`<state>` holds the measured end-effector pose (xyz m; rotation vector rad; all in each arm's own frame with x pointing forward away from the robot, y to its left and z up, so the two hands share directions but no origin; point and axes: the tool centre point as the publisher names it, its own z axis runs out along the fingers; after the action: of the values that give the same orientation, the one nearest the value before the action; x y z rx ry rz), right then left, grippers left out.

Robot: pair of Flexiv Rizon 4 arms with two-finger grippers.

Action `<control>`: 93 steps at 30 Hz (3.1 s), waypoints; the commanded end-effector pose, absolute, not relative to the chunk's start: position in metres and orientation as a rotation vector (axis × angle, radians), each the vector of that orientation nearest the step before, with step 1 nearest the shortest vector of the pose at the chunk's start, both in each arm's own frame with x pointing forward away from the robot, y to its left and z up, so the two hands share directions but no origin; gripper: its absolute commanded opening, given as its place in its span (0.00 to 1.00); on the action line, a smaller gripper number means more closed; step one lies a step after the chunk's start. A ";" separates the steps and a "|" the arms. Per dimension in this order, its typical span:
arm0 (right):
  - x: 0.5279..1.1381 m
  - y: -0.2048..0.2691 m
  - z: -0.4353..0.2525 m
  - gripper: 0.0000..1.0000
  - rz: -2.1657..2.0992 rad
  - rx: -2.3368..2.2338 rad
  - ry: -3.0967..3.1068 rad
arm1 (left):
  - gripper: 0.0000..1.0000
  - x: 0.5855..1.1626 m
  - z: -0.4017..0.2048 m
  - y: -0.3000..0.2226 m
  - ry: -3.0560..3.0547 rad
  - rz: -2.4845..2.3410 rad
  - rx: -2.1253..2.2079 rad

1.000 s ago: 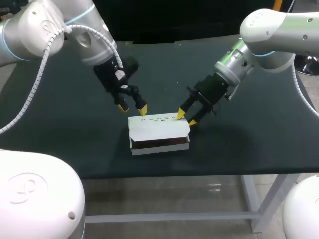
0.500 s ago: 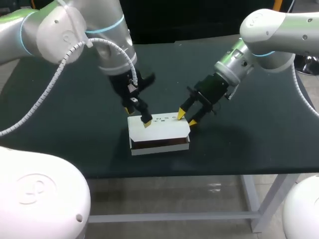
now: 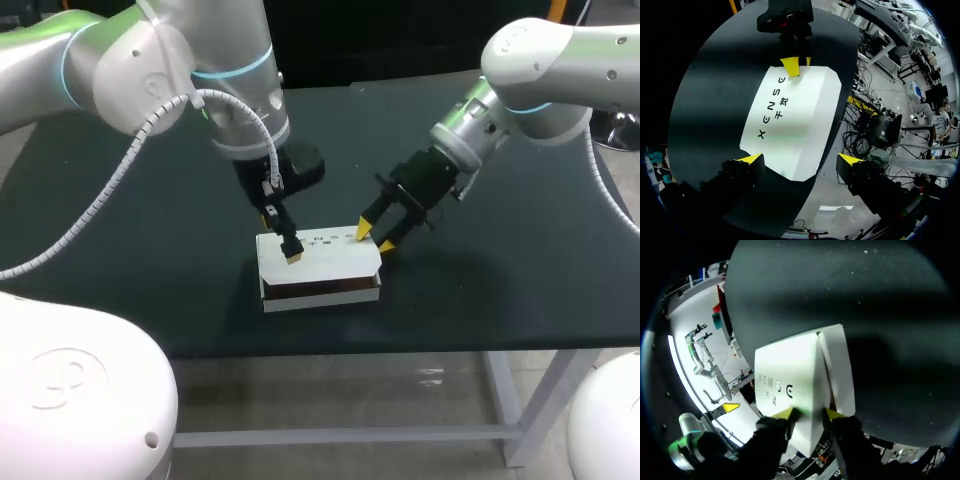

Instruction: Assemble the packaging by folding the flat box into shape, placing the metal phone stand inside, and closing the box properly

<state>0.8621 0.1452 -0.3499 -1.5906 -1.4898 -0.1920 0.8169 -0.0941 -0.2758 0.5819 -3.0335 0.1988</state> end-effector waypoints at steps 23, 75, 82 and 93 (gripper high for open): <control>0.862 0.146 -0.350 0.40 -0.190 -1.590 -1.490 | 1.00 0.816 -0.296 -0.105 -3.139 0.147 0.385; 0.862 0.146 -0.350 0.37 -0.190 -1.590 -1.490 | 0.71 0.833 -0.335 -0.122 -3.294 0.090 0.359; 0.862 0.146 -0.350 0.37 -0.190 -1.590 -1.490 | 0.47 0.833 -0.336 -0.123 -3.331 0.101 0.382; 0.862 0.146 -0.350 0.37 -0.190 -1.590 -1.490 | 0.42 0.832 -0.339 -0.125 -3.390 0.099 0.390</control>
<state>0.8622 0.1450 -0.3503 -1.5913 -1.4899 -0.1922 0.8378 -0.1236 -0.3368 0.3877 -3.3674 0.1043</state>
